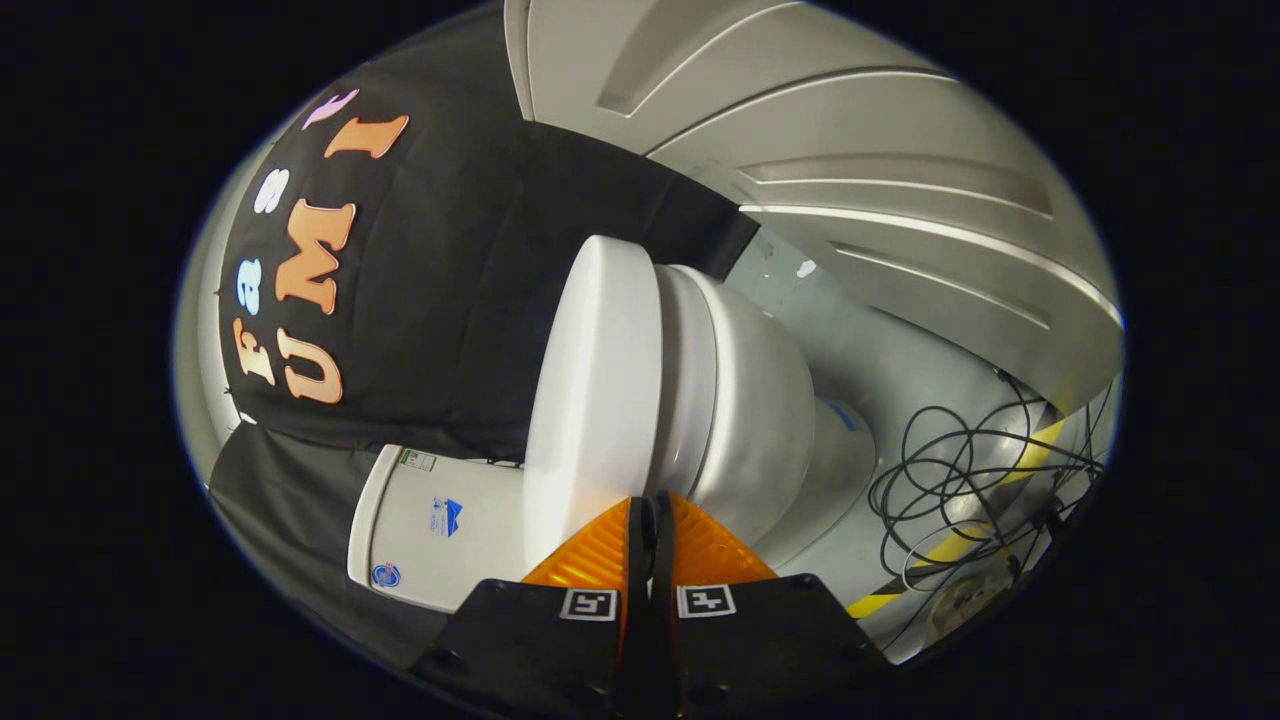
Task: Open the toilet lid.
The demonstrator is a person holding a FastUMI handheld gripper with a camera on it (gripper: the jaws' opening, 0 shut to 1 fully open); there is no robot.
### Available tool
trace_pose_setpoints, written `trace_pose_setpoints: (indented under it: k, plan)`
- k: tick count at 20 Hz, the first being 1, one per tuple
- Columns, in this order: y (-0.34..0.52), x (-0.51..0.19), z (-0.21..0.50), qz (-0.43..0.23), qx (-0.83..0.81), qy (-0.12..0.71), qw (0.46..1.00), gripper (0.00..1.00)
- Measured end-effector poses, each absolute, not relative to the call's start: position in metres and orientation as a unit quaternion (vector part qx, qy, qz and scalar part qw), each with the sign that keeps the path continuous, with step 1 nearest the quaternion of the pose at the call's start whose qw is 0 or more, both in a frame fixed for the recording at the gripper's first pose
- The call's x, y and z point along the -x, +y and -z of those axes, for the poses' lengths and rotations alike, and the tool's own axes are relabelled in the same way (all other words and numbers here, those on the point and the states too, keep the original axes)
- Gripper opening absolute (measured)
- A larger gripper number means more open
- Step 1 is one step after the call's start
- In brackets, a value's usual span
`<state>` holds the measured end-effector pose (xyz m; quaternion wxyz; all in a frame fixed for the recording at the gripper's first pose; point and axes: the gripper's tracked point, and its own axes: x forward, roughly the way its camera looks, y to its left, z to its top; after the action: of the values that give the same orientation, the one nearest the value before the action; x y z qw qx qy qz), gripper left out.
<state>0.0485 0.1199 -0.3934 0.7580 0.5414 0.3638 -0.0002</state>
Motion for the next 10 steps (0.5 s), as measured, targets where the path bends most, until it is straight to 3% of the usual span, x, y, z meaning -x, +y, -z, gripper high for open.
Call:
trace_pose_setpoints:
  k: [10]
  plan:
    - [0.1156,-0.0468,0.3954,0.009,-0.523,0.368,0.769,0.09]
